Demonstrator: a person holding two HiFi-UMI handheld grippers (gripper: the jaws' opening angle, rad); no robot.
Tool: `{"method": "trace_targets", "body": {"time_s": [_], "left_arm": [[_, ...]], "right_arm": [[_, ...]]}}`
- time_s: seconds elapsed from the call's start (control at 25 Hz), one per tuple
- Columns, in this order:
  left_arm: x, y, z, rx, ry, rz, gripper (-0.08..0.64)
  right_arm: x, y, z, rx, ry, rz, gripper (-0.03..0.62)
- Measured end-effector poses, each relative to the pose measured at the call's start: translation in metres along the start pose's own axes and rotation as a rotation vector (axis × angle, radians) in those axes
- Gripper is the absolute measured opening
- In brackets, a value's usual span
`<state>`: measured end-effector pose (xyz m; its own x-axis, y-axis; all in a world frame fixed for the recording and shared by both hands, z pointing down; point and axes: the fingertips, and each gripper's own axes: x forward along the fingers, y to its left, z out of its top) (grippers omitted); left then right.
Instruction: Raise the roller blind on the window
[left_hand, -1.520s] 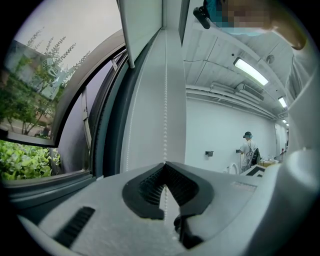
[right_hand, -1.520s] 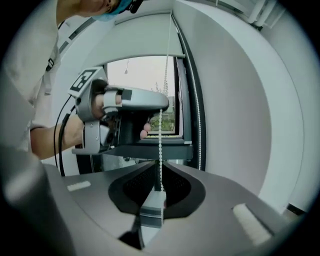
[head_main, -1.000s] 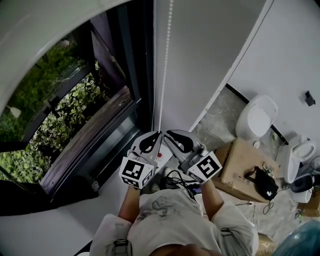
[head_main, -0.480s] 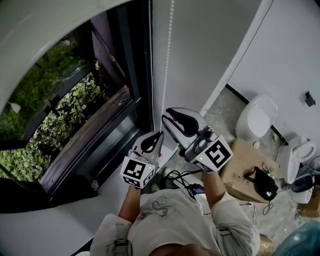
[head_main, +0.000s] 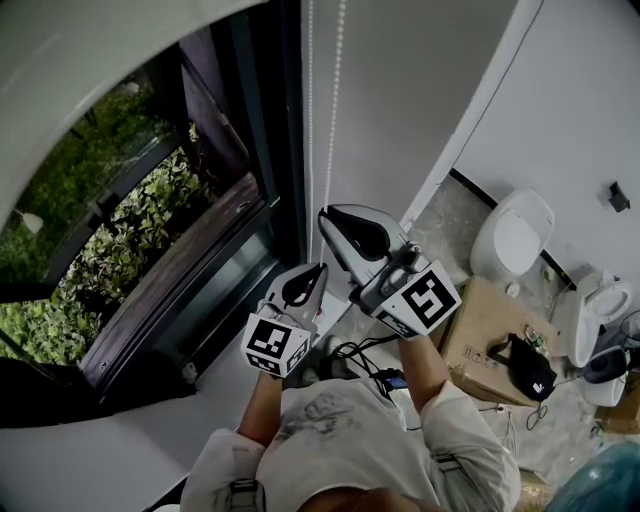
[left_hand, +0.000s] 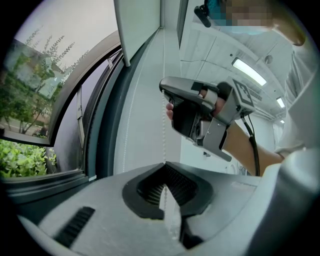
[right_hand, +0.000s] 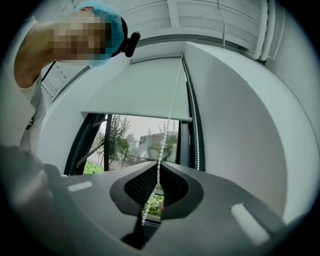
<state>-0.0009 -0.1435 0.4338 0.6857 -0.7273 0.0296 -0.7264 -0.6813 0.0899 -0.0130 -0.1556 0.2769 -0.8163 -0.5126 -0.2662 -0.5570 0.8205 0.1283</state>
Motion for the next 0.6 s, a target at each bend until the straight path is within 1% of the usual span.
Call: {"method": "trace_targets", "body": {"time_s": [0.08, 0.28, 0.36, 0.48, 0.6], "left_arm": [[-0.001, 0.001, -0.001, -0.001, -0.001, 0.000, 0.011], [-0.001, 0.007, -0.012, 0.008, 0.021, 0.012, 0.011], [-0.001, 0.009, -0.017, 0.004, 0.033, 0.015, 0.011], [0.000, 0.013, -0.029, 0.004, 0.062, 0.020, 0.011], [0.000, 0.015, -0.044, -0.016, 0.087, 0.024, 0.011]], "right_arm": [[-0.001, -0.001, -0.002, -0.016, 0.000, -0.026, 0.021], [-0.001, 0.002, -0.008, -0.039, -0.009, -0.059, 0.020], [-0.002, 0.002, -0.016, -0.034, 0.007, -0.067, 0.020], [-0.003, 0.003, -0.030, -0.053, 0.042, -0.078, 0.020], [-0.005, 0.005, -0.044, -0.053, 0.064, -0.086, 0.020]]}}
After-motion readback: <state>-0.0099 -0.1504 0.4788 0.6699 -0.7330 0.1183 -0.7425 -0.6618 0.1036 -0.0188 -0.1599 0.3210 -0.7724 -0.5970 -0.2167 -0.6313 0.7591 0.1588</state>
